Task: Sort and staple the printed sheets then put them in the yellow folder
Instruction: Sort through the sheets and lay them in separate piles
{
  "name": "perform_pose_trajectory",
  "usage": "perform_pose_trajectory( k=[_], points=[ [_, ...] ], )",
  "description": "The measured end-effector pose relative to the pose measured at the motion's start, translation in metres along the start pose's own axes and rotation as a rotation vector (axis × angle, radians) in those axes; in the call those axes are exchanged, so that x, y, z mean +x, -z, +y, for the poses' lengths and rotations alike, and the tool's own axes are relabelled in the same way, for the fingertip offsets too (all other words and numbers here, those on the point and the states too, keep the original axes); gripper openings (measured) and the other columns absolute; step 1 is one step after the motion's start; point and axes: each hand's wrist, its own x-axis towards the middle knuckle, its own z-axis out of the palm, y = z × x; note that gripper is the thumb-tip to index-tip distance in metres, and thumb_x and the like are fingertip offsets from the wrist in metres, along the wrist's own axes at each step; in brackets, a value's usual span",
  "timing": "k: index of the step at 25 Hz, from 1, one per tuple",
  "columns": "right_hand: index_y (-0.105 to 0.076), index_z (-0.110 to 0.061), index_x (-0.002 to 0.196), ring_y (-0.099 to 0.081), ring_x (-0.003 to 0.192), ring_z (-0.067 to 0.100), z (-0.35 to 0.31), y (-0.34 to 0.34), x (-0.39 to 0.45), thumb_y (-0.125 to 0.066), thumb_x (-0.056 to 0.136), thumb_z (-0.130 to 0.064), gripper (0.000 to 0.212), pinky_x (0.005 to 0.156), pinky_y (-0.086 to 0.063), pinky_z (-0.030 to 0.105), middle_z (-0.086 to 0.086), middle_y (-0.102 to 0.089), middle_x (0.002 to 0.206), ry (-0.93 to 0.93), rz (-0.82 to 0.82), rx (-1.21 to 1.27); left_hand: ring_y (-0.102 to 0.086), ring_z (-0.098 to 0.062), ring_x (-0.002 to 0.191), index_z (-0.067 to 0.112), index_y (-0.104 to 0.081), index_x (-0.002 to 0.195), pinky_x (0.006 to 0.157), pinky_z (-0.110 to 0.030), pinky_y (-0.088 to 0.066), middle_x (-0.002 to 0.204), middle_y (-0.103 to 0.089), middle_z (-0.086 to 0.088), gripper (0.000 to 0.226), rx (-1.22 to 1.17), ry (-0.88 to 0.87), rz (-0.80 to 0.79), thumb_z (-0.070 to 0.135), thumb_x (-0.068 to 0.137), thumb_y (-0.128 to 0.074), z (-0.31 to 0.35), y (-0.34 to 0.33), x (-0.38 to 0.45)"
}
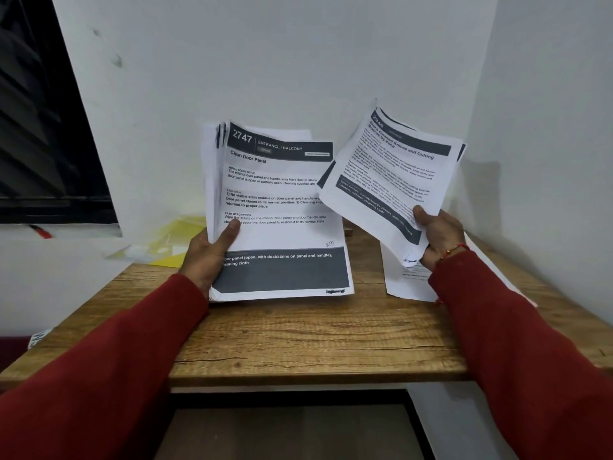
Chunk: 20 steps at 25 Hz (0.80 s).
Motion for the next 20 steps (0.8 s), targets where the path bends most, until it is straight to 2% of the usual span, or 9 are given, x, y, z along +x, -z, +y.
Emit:
perform_pose_trajectory(
  k=[3, 6, 10, 12, 15, 18, 20],
  points=[
    [-0.057, -0.004, 0.131, -0.063, 0.114, 0.039, 0.001, 0.001, 0.002, -0.053, 0.097, -0.003, 0.034, 0.094, -0.051, 0.055, 0.019, -0.066, 0.123, -0.015, -0.033, 0.048, -0.071, -0.006, 0.065, 0.019, -0.069, 0.099, 0.052, -0.019, -0.054, 0.078, -0.076, 0.008, 0.013, -0.001, -0.008, -0.001, 0.03, 0.095, -0.065, -0.001, 0.0, 0.0],
    [-0.055, -0.006, 0.134, -0.062, 0.116, 0.038, 0.004, -0.003, -0.005, -0.053, 0.098, -0.006, 0.037, 0.095, -0.051, 0.055, 0.018, -0.065, 0.127, -0.048, -0.176, 0.073, -0.072, -0.008, 0.067, 0.019, -0.069, 0.099, 0.054, -0.021, -0.055, 0.083, -0.076, 0.006, 0.013, -0.008, -0.001, -0.005, 0.031, 0.094, -0.066, -0.002, 0.0, 0.0],
    [-0.058, -0.001, 0.128, -0.066, 0.108, 0.039, 0.02, -0.036, -0.034, -0.06, 0.094, -0.004, 0.035, 0.091, -0.055, 0.053, 0.021, -0.068, 0.12, -0.067, -0.333, -0.061, -0.074, -0.012, 0.075, 0.017, -0.07, 0.106, 0.06, -0.024, -0.058, 0.089, -0.078, 0.0, 0.02, -0.011, 0.002, -0.042, 0.031, 0.093, -0.066, -0.003, -0.001, -0.002],
    [-0.063, 0.001, 0.121, -0.07, 0.099, 0.034, 0.031, -0.054, -0.05, -0.064, 0.091, -0.004, 0.031, 0.086, -0.058, 0.046, 0.019, -0.071, 0.112, -0.039, -0.35, -0.19, -0.074, -0.017, 0.084, 0.018, -0.07, 0.107, 0.07, -0.03, -0.06, 0.096, -0.078, -0.001, 0.021, 0.005, 0.0, -0.063, 0.033, 0.093, -0.067, -0.006, 0.0, -0.002],
    [-0.072, -0.001, 0.108, -0.074, 0.08, 0.017, 0.041, -0.064, -0.06, -0.069, 0.088, -0.007, 0.021, 0.068, -0.058, 0.029, 0.009, -0.076, 0.094, 0.039, -0.359, -0.383, -0.072, -0.026, 0.09, 0.018, -0.07, 0.104, 0.083, -0.042, -0.059, 0.104, -0.076, -0.01, 0.013, 0.029, 0.012, -0.064, 0.026, 0.095, -0.067, -0.011, -0.001, 0.001],
    [-0.075, -0.005, 0.101, -0.074, 0.084, 0.018, 0.042, -0.062, -0.058, -0.073, 0.085, -0.009, 0.016, 0.072, -0.056, 0.028, 0.007, -0.077, 0.093, 0.077, -0.331, -0.409, -0.07, -0.022, 0.084, 0.019, -0.069, 0.098, 0.074, -0.033, -0.061, 0.088, -0.077, 0.001, 0.01, 0.018, -0.001, -0.06, 0.026, 0.097, -0.062, -0.007, -0.004, -0.002],
    [-0.075, -0.007, 0.095, -0.074, 0.081, 0.018, 0.04, -0.058, -0.056, -0.074, 0.084, -0.009, 0.011, 0.07, -0.058, 0.028, 0.006, -0.077, 0.089, 0.08, -0.279, -0.358, -0.072, -0.021, 0.086, 0.018, -0.069, 0.105, 0.076, -0.032, -0.06, 0.092, -0.078, 0.001, 0.023, 0.005, 0.016, -0.082, 0.037, 0.097, -0.059, -0.002, -0.004, -0.005]
  ],
)
